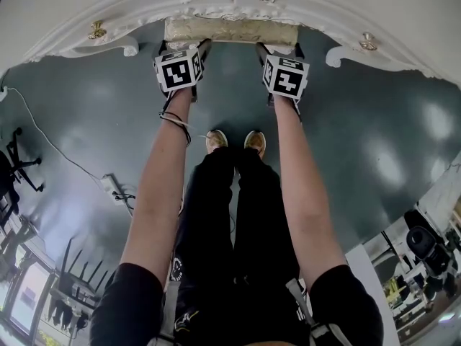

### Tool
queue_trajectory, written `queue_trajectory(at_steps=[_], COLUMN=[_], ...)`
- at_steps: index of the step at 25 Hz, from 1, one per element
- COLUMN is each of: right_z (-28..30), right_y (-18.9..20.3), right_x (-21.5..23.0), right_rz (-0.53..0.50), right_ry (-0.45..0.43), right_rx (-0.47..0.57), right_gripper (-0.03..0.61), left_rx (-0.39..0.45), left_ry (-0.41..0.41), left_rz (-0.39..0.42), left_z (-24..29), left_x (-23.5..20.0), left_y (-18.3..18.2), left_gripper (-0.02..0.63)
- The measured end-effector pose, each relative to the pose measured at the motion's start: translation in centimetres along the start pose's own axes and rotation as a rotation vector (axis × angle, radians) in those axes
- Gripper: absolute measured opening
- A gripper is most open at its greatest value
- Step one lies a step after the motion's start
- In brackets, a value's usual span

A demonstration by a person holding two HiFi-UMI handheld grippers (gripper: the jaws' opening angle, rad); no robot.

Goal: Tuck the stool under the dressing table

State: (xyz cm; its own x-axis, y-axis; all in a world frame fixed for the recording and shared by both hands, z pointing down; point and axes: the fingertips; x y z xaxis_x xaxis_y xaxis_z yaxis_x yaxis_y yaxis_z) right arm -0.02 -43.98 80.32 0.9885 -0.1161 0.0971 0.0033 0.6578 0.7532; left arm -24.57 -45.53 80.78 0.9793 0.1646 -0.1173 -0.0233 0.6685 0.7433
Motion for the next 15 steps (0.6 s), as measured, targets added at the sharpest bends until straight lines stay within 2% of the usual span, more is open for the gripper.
queue_trajectory(at_steps=[10,15], right_z=[0.1,-5.1], right_y=[-0.4,-2.1], right_x=[0.2,-1.3], right_rz=[-0.036,-0.082], right_ry=[-0.016,-0.056], right_rx=[0.0,0.06], right_gripper=[0.482,0.471], left_rx=[0.009,0.069], left_ry=[-0.005,0.028], left_rz=[-0.005,0.017], left_z=[-0.1,-5.3], left_x=[0.1,2.1], left_y=[0.0,-1.1], left_gripper=[0.531,0.531])
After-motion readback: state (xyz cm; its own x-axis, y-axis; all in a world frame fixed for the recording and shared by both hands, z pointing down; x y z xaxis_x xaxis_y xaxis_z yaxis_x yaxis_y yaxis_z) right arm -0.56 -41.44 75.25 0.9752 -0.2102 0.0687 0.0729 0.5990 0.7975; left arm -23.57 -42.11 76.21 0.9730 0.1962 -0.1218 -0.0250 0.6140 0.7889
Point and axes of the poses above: the fingertips, and each gripper's own axes: z forward along the fingers, x to its right, y out of its underside, and after that the axes turned 8 degrees about x, right-handed
